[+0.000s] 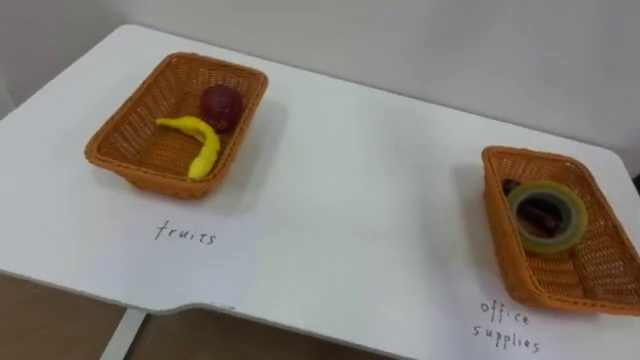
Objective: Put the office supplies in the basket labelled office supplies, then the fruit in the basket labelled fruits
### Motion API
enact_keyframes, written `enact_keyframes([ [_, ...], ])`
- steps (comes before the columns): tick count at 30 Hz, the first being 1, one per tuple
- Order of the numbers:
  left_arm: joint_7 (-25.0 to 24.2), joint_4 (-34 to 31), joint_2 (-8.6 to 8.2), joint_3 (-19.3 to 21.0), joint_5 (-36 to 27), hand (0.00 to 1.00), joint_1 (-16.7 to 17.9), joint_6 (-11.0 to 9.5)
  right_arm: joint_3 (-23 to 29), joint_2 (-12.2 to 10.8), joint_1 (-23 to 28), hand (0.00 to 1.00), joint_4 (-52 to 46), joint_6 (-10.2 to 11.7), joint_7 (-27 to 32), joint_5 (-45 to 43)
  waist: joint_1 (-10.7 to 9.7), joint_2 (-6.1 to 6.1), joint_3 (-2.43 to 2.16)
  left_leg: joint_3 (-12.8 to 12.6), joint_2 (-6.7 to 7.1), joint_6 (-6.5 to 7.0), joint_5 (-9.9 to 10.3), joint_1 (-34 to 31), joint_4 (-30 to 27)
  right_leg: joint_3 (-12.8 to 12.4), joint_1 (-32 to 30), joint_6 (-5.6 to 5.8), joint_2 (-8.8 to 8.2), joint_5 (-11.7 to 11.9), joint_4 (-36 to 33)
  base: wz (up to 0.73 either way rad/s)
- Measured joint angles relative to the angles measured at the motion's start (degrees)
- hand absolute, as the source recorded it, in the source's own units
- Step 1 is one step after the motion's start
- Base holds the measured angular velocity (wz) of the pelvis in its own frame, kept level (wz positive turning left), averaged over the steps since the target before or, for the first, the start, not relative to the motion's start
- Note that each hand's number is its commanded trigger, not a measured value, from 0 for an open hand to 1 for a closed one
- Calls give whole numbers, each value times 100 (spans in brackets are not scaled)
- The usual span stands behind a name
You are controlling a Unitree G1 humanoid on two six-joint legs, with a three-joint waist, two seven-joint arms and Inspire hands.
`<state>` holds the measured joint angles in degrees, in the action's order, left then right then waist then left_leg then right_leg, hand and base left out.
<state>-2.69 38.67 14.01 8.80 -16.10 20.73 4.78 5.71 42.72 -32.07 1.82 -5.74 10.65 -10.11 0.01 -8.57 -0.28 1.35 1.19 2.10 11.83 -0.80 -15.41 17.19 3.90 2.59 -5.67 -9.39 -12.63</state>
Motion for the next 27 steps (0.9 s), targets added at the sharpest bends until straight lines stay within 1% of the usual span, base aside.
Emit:
enact_keyframes([
  [1, 1, 27, 2, 1, 0, 0, -52, -1, 98, 66, 160, 0, -124, 10, 0, -20, -64, 2, 1, -82, -29, 6, 6, 61, 51, -40, 13, 0, 10, 2, 0, -32],
  [3, 11, 178, 7, 1, -6, 0, -121, -1, 216, 88, 303, 0, -149, 15, -5, 69, -132, 12, 6, -166, -44, 5, 5, 181, 150, -156, 41, 3, 27, 4, 1, -31],
  [4, 60, 250, -7, 0, -5, 0, -170, 1, 340, 88, 407, 0, -147, -10, -5, 123, -170, 13, 6, -246, -50, 5, 4, 270, 200, -208, 44, 3, 35, 4, 2, -33],
  [5, 89, 272, -12, -2, 2, 0, -185, 2, 400, 87, 436, 0, -139, -14, -5, 150, -200, 13, 7, -287, -55, 5, 4, 301, 206, -253, 38, 3, 40, 3, 3, -32],
  [7, 231, 307, -10, -1, 1, 0, -201, 1, 591, 99, 462, 0, -34, -12, 48, 279, -351, 11, 6, -411, -84, 3, 3, 364, 283, -334, 8, 3, 57, 4, 4, -30],
  [9, 325, 309, -12, 18, 2, 0, -215, -2, 794, 99, 532, 0, 9, -11, 119, 333, -449, 6, 3, -511, -106, 0, 5, 432, 346, -403, 0, 2, 76, 4, 5, -30],
  [10, 339, 316, -13, 39, 1, 0, -200, -17, 954, 99, 619, 0, 8, -9, 192, 383, -445, 5, 2, -614, -130, -10, 12, 477, 405, -458, 0, -2, 95, 7, 7, -35],
  [12, 363, 334, -10, 71, 1, 0, -177, -43, 1143, 103, 798, 0, 7, 1, 331, 432, -476, -9, -4, -698, -163, -28, 26, 552, 446, -453, 7, -8, 121, 10, 7, -30],
  [13, 383, 359, -15, 110, 12, 0, -172, -66, 1313, 105, 1002, 0, 8, 21, 428, 440, -523, -42, -23, -725, -178, -37, 31, 562, 462, -466, 1, -10, 137, 12, 8, -17],
  [14, 399, 366, -14, 119, 16, 0, -175, -74, 1393, 105, 1100, 0, 11, 20, 477, 449, -531, -59, -23, -733, -183, -40, 33, 565, 468, -475, -3, -10, 144, 12, 8, -9],
  [16, 471, 507, -12, 120, 60, 0, -214, -111, 1611, 105, 1404, 0, 15, 24, 640, 475, -616, -85, -26, -774, -206, -49, 38, 586, 479, -526, -8, -17, 167, 16, 14, -10],
  [17, 488, 553, -11, 121, 58, 0, -217, -111, 1661, 105, 1480, 0, 17, 27, 699, 518, -623, -83, -23, -796, -213, -52, 40, 609, 490, -555, -2, -18, 176, 16, 15, -16],
  [19, 501, 651, -3, 141, 55, 0, -219, -115, 1881, 102, 1915, 0, 10, 46, 913, 582, -638, -45, -3, -851, -244, -76, 69, 650, 517, -597, 21, -20, 208, 18, 17, -13],
  [21, 516, 666, -4, 186, 55, 0, -226, -116, 2002, 100, 2284, 0, -11, 71, 1106, 556, -634, -35, 3, -872, -257, -90, 89, 649, 512, -618, 15, -21, 227, 18, 18, -7],
  [22, 561, 710, -5, 181, 54, 0, -224, -113, 2057, 95, 2468, 0, -14, 73, 1230, 545, -657, -6, 4, -893, -261, -94, 103, 649, 497, -634, 12, -21, 236, 19, 18, -9],
  [23, 588, 711, -7, 176, 46, 0, -214, -113, 2081, 89, 2554, 0, -16, 75, 1310, 545, -663, 4, 3, -898, -262, -97, 108, 649, 491, -641, 11, -21, 239, 19, 18, -8],
  [24, 608, 710, -10, 176, 48, 0, -203, -112, 2158, 78, 2724, 0, -17, 83, 1458, 545, -673, 46, 12, -911, -270, -97, 110, 649, 489, -657, 3, -22, 241, 19, 18, -7],
  [25, 609, 710, -16, 180, 48, 0, -202, -112, 2289, 48, 2845, 0, -35, 84, 1562, 553, -674, 70, 5, -926, -268, -96, 111, 649, 490, -720, -6, -22, 246, 19, 18, -8],
  [26, 609, 710, -21, 186, 50, 0, -195, -111, 2349, 31, 2895, 0, -44, 92, 1629, 557, -668, 124, 20, -936, -268, -95, 112, 650, 491, -750, -12, -24, 252, 20, 22, -12],
  [27, 612, 711, -30, 222, 54, 0, -149, -112, 2472, -34, 2953, 0, -56, 121, 1769, 564, -657, 162, -4, -974, -272, -93, 117, 656, 494, -775, -18, -36, 258, 27, 36, -15],
])
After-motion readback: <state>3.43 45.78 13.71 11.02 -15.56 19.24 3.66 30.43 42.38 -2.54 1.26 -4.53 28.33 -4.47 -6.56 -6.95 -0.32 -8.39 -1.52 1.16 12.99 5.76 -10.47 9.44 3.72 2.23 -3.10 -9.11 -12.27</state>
